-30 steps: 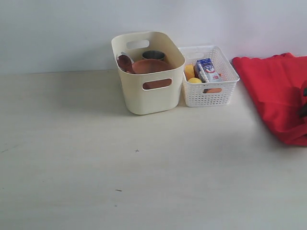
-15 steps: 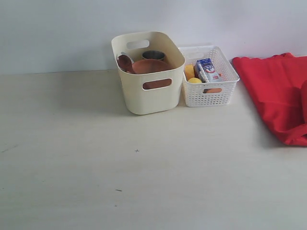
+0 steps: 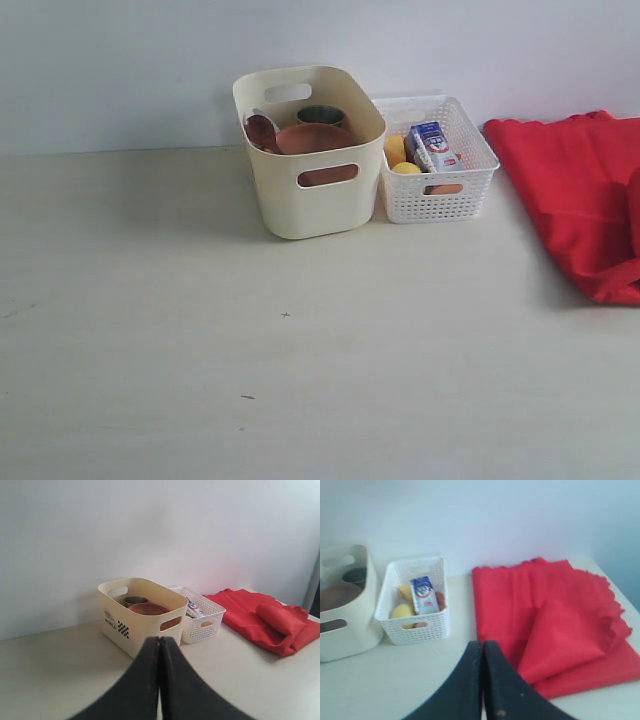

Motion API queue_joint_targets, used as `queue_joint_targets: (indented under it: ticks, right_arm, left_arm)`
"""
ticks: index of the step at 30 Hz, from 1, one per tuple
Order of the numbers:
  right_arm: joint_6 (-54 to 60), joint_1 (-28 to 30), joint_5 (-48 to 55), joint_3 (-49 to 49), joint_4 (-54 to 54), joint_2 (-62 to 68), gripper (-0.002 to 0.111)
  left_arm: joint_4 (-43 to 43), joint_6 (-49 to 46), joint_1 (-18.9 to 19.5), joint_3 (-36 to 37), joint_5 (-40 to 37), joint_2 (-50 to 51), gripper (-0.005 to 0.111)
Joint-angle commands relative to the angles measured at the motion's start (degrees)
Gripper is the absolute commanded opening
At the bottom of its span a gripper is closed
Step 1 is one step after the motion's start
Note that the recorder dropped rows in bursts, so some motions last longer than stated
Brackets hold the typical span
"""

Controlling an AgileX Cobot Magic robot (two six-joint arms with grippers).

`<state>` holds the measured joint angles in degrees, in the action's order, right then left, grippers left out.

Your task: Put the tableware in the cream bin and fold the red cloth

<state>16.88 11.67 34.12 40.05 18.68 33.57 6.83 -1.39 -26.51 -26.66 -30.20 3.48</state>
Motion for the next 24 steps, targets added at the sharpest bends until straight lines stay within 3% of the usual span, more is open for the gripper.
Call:
queue_joint_targets:
  ticks: [1,12,24]
  right_arm:
    - [2.0,-5.5,1.5,-2.3,-0.4,-10.4,0.0]
    - [3.4,-14.5,1.7,-9.5,-1.5,-26.4,0.0]
    - [-2.2,-16.3,-2.2,-14.0,1.1,-33.0,0.0]
  left_arm:
    - [-0.3,0.3,-0.4,2.4,4.3,-0.4,0.0]
    - [-0.3,0.3,-0.3,8.9,16.6,-0.4,0.0]
    - [-0.3,0.0,-0.3,10.0,15.7,-0.4,0.0]
